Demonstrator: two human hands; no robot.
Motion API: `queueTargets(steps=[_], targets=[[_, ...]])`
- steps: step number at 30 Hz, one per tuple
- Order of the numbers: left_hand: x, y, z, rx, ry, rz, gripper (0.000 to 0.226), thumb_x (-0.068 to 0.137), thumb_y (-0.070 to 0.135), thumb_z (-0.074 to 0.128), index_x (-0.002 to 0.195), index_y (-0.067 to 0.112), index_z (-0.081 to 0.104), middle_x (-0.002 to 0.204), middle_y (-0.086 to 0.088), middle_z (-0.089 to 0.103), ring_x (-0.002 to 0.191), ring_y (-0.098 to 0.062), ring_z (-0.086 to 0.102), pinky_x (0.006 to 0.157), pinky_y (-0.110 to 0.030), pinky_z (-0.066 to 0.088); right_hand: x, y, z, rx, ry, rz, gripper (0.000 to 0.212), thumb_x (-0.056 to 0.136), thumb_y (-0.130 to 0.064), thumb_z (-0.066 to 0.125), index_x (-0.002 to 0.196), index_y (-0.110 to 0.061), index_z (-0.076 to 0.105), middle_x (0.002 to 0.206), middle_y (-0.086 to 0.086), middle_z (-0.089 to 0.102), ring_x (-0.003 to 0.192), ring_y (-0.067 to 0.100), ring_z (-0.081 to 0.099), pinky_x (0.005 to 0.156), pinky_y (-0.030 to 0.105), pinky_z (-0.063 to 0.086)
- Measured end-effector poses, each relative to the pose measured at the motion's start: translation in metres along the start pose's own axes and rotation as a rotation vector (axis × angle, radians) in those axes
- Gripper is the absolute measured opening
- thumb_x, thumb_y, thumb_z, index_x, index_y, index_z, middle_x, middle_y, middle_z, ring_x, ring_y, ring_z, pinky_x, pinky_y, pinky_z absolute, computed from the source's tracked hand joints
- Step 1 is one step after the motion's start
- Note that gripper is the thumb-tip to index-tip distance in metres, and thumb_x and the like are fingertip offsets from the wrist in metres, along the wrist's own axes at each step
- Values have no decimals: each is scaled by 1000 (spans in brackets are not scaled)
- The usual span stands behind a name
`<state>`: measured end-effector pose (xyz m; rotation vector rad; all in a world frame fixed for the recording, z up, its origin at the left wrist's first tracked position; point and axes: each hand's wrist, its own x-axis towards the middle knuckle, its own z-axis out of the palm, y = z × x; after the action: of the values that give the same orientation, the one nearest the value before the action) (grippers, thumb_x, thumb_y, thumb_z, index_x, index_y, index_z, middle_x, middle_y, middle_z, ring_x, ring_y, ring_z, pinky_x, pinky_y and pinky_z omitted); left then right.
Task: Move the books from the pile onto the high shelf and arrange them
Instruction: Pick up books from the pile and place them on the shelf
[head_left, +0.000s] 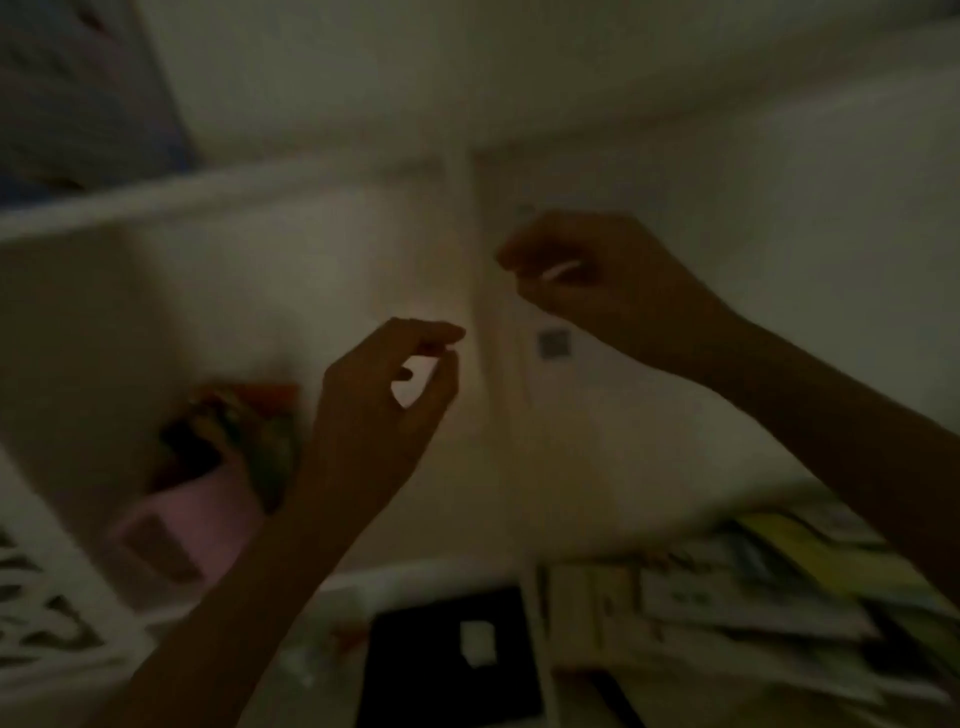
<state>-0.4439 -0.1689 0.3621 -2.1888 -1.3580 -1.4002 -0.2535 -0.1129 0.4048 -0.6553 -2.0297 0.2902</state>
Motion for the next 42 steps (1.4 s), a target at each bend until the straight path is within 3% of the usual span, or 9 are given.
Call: queueTargets(steps=[9,13,22,26,29,31,36,39,42], targets=[[-113,28,257,-304,-638,-347,30,85,28,56,103,6,66,104,-9,65,89,-8,58,69,-2,38,-265,208,-84,-280,-272,813,25,89,-9,61,112,-17,60,108,-2,55,103,16,55,86,26,45],[-137,32,350,-263,-745,-471,24,88,14,60,111,8,63,113,-9,62,96,-17,58,75,-21,44,-326,286,-118,-355,-348,988,29,90,-10,58,119,-11,57,130,9,51,116,25,51,92,33,42],[-143,83,484,-154,-894,-403,41,86,9,62,125,5,51,129,-14,50,118,-30,47,93,-26,34,-408,391,-131,-502,-438,898,36,87,-22,62,114,0,56,114,21,54,104,39,53,86,41,48],[-135,83,517,26,-932,-185,54,59,16,81,109,10,60,113,-19,64,106,-39,51,79,-54,50,-418,392,-127,-530,-337,748,32,79,-27,53,106,-9,54,96,22,59,79,41,61,62,43,55],[-129,80,530,95,-1000,-18,53,67,25,77,114,4,62,115,-22,63,101,-40,63,72,-50,54,-423,390,-128,-543,-348,704,39,80,-29,55,114,-12,51,111,21,59,92,42,61,69,42,55],[-116,82,528,98,-995,-47,48,92,38,51,126,4,55,132,-18,53,115,-36,57,91,-41,48,-425,388,-129,-472,-316,730,39,85,-35,45,109,-7,58,110,20,59,94,40,60,72,41,54],[-74,100,503,84,-1064,111,57,93,38,23,143,12,30,148,-8,34,132,-19,40,103,-21,26,-417,385,-141,-525,37,837,37,89,-24,44,111,1,61,117,21,55,109,30,47,91,40,45],[-26,103,488,73,-727,257,47,97,38,28,122,15,60,116,-6,64,103,-20,63,84,-22,45,-413,384,-155,-659,146,1000,49,84,-22,45,128,0,50,134,24,45,125,37,37,104,49,36],[25,96,458,-29,-780,241,69,85,60,20,114,15,64,106,-8,67,94,-24,64,80,-33,49,-415,390,-178,-713,117,1169,59,86,-10,55,142,-9,36,147,18,34,136,38,29,114,49,16]])
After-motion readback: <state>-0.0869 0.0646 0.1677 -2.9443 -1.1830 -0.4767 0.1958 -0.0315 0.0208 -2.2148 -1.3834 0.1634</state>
